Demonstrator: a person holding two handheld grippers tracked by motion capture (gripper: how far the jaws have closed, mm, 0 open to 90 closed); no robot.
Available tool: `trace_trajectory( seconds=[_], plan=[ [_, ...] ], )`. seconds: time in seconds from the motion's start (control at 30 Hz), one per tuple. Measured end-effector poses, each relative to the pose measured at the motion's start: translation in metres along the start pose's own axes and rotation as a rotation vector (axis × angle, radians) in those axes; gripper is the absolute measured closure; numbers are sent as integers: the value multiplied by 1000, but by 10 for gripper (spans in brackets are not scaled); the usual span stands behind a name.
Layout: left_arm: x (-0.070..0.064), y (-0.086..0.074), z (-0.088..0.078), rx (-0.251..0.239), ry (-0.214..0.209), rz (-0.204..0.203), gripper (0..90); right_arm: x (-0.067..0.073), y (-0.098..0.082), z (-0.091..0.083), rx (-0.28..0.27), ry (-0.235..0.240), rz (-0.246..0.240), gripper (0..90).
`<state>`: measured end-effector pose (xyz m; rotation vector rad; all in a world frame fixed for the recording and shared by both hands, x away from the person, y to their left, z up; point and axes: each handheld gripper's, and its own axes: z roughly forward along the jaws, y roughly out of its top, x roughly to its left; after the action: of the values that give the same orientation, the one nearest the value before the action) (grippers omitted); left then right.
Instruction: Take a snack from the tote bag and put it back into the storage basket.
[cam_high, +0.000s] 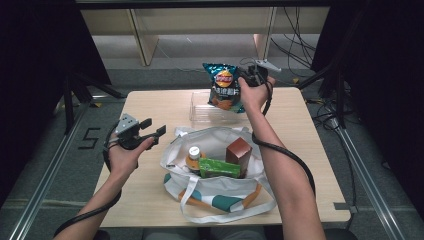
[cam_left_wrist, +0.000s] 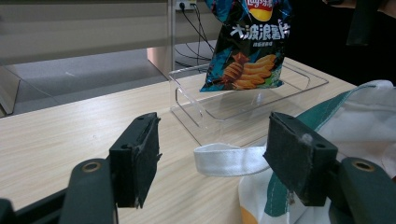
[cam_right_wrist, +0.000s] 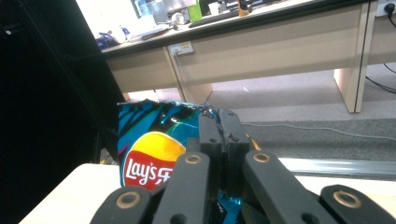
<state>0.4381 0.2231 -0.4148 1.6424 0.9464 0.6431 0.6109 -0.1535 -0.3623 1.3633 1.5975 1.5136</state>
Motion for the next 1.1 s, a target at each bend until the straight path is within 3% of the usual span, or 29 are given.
trace_trajectory(
  seconds=[0.07,0.13,0.23,0.43,0.5,0.9,1.03,1.1],
  plan=[
    [0,0,0,0,0,-1,338,0,0,0,5,-3,7,898],
    [1,-1,0,-2,0,1,338,0,-2,0,16,-17,82,899],
    [0,-1,1,-1,0,0,338,-2,-4,2,18,-15,63,899],
    [0,-1,1,-6,-4,15,338,-3,-5,2,24,-18,79,899],
    [0,-1,1,-6,-2,10,338,-6,-5,2,19,-18,44,899],
    [-1,-1,1,3,-4,15,338,-10,-3,-1,25,-35,82,899],
    [-2,-1,0,1,0,8,338,-12,-4,-1,18,-46,67,898],
    [-1,-1,1,0,-1,17,338,-16,-3,-1,20,-44,31,898]
  ],
)
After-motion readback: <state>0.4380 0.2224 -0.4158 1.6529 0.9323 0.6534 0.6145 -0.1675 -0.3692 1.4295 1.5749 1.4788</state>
